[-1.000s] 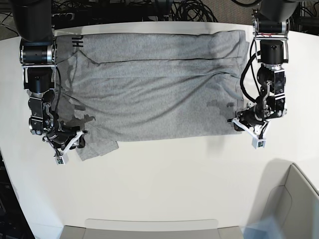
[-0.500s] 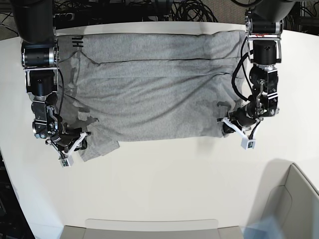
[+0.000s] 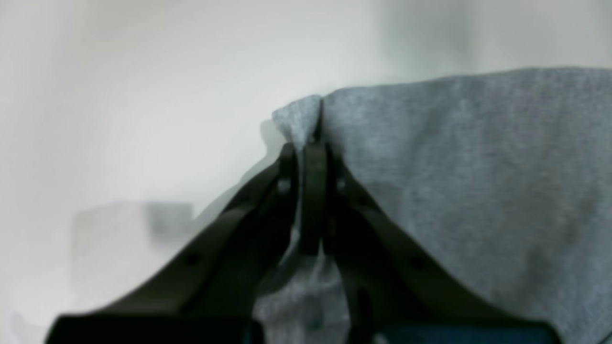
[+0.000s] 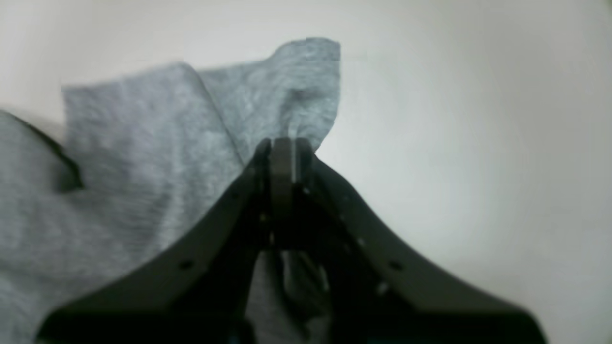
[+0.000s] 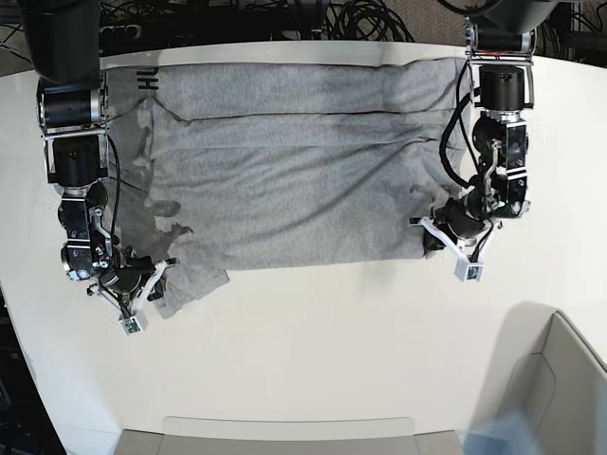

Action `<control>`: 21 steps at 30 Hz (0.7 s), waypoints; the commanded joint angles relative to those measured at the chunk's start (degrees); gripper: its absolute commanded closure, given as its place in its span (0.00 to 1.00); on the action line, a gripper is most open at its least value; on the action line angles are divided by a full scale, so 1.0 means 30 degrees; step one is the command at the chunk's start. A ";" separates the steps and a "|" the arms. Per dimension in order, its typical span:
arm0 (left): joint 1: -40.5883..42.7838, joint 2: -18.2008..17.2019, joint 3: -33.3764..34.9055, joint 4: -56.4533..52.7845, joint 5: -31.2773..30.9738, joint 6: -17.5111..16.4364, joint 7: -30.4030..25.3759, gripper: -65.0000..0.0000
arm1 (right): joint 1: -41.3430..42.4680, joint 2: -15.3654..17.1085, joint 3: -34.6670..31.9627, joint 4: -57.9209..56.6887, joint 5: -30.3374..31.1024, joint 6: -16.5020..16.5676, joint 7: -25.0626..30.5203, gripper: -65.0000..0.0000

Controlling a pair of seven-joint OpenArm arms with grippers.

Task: Fold the T-shirt properly
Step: 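Grasp the hem corners of the shirt with both grippers, then fold the hem edge up over the shirt toward the collar with both grippers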

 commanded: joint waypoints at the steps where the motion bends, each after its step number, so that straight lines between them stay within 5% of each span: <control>1: -0.0281 -0.0198 -0.0046 0.0724 -0.0203 -0.0034 -0.0414 1.00 | 0.0719 0.0495 0.0059 0.0555 0.0172 0.0050 0.0005 1.00; 12: 0.1712 -0.0228 -0.1335 0.3801 -0.0203 0.0054 -0.0326 1.00 | -0.1362 0.1286 0.0646 0.4657 0.0201 0.0080 -0.1900 1.00; 16: 0.1976 -0.0228 -0.2273 0.4827 -0.0203 -0.0034 0.1813 1.00 | -0.2739 0.1139 0.3166 0.6796 0.0201 0.0080 -0.3013 1.00; 21: 0.2591 -0.0257 -0.2419 0.6292 -0.0174 -0.0034 0.2927 1.00 | -0.4526 0.1256 0.3693 0.9697 0.0172 0.0080 -0.4332 1.00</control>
